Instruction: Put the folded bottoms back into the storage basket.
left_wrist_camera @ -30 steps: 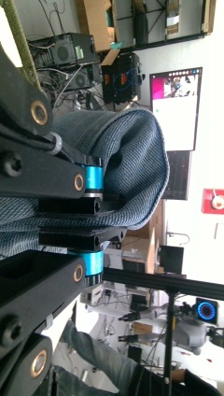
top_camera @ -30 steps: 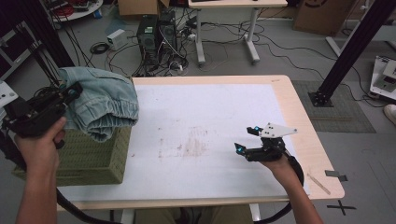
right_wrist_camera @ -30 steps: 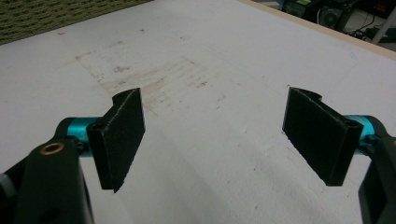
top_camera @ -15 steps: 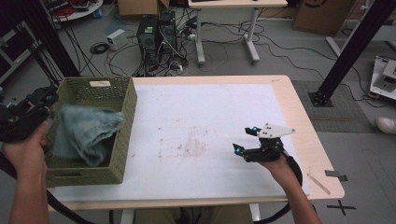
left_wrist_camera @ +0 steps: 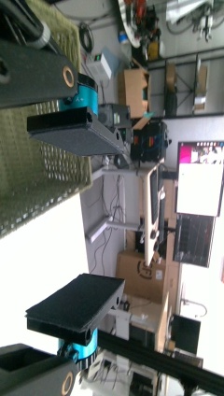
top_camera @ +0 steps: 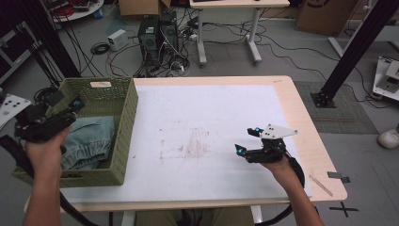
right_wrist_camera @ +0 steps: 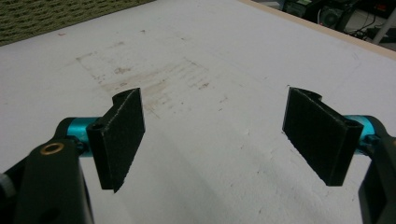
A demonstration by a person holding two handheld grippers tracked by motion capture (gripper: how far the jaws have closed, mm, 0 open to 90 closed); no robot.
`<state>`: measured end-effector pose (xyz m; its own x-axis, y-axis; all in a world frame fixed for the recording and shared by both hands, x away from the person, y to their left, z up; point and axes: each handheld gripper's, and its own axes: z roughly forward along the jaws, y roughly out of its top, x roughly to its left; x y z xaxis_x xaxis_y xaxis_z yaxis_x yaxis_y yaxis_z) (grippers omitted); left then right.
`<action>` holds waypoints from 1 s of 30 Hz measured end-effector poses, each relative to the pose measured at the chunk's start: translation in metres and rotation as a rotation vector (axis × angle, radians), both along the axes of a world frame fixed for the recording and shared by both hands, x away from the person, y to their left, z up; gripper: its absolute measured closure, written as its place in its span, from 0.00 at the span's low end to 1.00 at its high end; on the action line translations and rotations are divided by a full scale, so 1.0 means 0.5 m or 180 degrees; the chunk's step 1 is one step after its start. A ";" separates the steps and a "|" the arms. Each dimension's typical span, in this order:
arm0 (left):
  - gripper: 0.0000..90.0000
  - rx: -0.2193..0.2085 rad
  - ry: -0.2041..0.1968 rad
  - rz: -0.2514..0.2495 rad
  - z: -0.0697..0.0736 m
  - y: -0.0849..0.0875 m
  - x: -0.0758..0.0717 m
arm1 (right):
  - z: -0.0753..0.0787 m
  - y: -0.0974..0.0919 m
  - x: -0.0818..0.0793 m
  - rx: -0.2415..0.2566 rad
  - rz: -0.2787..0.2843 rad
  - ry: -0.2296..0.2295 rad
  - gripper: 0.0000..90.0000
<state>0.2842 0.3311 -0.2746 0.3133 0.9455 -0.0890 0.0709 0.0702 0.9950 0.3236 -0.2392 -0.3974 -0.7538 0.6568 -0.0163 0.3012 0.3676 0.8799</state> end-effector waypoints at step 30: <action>0.28 0.0097 0.0010 -0.0798 -0.061 -0.235 0.045 | 0.005 -0.027 -0.005 0.0001 -0.0086 -0.0050 0.24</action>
